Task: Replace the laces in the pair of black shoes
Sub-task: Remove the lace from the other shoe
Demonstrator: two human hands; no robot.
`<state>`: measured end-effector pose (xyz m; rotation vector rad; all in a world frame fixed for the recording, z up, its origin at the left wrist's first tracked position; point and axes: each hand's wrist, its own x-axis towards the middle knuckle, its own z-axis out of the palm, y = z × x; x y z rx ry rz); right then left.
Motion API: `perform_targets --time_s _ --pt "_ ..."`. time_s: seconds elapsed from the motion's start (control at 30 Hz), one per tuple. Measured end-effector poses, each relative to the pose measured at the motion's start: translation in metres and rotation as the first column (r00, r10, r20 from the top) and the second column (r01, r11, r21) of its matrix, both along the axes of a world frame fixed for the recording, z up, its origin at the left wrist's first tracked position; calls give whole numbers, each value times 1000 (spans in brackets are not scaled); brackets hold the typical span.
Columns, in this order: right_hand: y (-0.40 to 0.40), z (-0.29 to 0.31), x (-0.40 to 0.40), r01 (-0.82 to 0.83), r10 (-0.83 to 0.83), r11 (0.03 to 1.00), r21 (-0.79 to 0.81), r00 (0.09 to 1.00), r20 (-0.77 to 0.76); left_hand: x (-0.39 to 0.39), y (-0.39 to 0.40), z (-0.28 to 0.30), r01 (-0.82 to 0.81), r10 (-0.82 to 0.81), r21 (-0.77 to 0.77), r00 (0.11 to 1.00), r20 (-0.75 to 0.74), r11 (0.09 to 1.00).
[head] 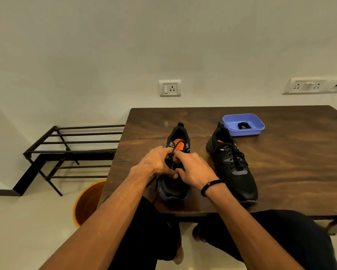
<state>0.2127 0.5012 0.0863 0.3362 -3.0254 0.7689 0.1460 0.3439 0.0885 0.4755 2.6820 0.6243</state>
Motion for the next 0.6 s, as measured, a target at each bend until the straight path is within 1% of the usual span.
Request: perform_targets --time_s 0.13,0.2,0.23,0.3,0.37,0.4,0.43,0.47,0.5,0.53,0.57,0.6 --pt "-9 -10 -5 48 -40 987 154 998 -55 0 1 -1 30 -29 26 999 -39 999" --pt "-14 -11 -6 44 -29 972 232 997 -65 0 2 -1 46 -45 14 998 -41 999" --pt "-14 -12 -7 38 -23 966 257 998 -63 0 2 -1 43 -43 7 998 -42 999" --pt "-10 -10 -7 72 -62 965 252 997 -49 -1 2 -1 23 -22 15 999 -39 1000" --pt "-2 -8 -11 153 -132 969 195 984 -119 -1 3 1 7 -6 14 1000 -19 1000" --pt "2 -7 -13 195 -177 974 111 972 -153 -1 3 1 6 -6 -2 1000 -9 1000" --pt "6 -7 -15 229 -229 973 -17 961 -156 -2 3 3 10 -10 -15 1000 -1 1000" --pt "8 -6 -16 260 -284 949 -177 950 -128 -2 3 5 11 -11 -27 1000 9 1000" --pt "9 -4 -17 296 -347 879 -374 934 -78 -3 3 5 11 -10 -35 1000 17 999" --pt "11 -2 -18 327 -401 739 -590 916 5 -3 3 5 8 -7 -40 1000 28 999" --pt "14 2 -19 336 -424 524 -782 900 102 -3 4 5 5 -3 -39 999 36 999" --pt "15 9 -21 325 -406 277 -904 893 196 -3 5 5 9 -7 -41 999 42 999"
